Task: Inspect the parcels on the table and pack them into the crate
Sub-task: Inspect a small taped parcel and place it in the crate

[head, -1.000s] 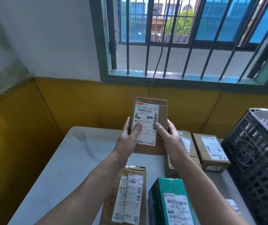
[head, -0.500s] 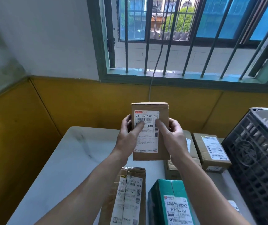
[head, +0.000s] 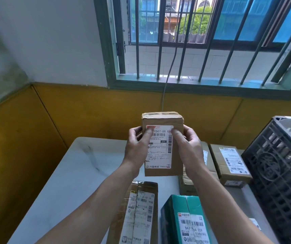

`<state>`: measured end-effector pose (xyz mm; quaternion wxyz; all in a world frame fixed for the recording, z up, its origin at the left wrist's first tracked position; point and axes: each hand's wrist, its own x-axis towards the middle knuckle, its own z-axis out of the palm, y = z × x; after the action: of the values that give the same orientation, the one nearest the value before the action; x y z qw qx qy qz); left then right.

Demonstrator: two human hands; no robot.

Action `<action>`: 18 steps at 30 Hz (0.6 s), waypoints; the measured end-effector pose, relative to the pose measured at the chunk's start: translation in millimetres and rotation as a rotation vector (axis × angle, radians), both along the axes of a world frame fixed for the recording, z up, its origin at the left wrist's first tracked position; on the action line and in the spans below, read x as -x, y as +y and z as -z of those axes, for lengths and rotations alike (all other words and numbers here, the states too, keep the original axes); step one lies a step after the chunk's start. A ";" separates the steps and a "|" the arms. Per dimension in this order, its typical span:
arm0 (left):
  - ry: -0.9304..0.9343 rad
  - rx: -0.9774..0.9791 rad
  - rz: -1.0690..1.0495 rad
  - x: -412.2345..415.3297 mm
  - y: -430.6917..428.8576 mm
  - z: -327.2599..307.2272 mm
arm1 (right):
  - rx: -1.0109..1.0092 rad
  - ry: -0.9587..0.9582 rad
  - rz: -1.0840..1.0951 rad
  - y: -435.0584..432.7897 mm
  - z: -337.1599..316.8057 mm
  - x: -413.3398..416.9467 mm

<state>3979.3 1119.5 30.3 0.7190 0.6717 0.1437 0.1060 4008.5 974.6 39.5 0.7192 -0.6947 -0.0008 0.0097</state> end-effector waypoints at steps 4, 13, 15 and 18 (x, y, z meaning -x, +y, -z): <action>-0.011 -0.004 0.000 -0.6 -0.3 -2.0 | 0.027 -0.002 0.038 0.0 -2.6 -1.3; -0.035 -0.001 0.016 -0.3 -3.1 -6.3 | -0.020 -0.007 0.004 -1.3 -5.0 0.7; -0.032 -0.003 0.017 1.7 -3.7 -8.9 | -0.034 -0.010 -0.012 -2.6 -4.4 2.7; -0.027 -0.009 0.006 3.2 -5.3 -13.0 | -0.009 -0.038 -0.049 -2.1 -5.5 4.7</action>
<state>3976.1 1114.3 43.4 0.7182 0.6738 0.1316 0.1136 4003.8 972.6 45.0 0.7216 -0.6914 -0.0314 0.0142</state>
